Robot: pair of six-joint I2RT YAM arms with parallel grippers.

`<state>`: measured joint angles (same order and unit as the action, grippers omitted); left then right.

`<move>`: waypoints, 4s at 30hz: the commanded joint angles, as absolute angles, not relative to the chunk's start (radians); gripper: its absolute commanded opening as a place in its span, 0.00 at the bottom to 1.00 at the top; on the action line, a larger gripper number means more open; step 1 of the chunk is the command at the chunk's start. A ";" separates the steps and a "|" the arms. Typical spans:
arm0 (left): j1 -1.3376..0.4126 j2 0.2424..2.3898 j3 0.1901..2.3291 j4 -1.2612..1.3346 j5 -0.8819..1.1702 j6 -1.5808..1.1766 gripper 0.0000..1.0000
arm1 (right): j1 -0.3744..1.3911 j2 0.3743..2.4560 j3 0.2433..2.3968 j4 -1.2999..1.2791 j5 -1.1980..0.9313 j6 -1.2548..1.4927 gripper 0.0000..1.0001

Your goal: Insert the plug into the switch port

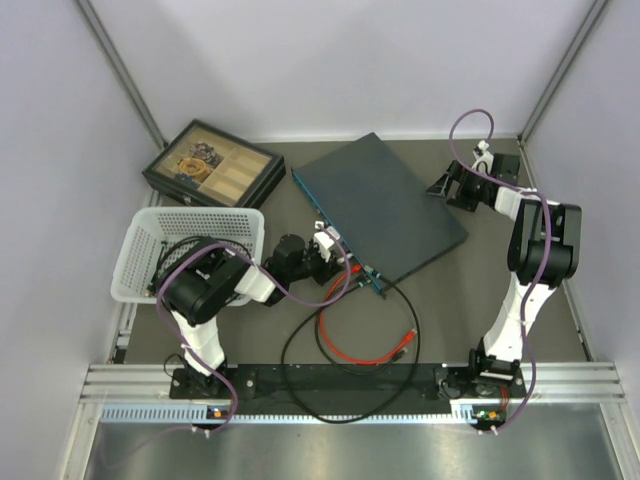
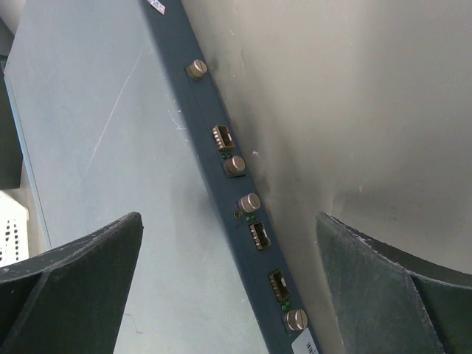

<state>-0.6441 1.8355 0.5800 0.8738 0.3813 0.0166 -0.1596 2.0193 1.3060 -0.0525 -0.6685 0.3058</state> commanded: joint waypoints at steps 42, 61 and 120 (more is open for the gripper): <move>-0.703 1.812 0.646 0.954 0.373 0.147 0.00 | -0.152 2.057 1.376 -0.058 -0.747 0.284 0.99; -0.735 1.785 0.653 0.999 0.328 0.140 0.00 | -0.150 2.066 1.385 -0.069 -0.761 0.287 0.99; -0.721 1.799 0.897 0.419 0.279 0.163 0.00 | -0.127 2.135 1.483 -0.236 -0.759 0.212 0.99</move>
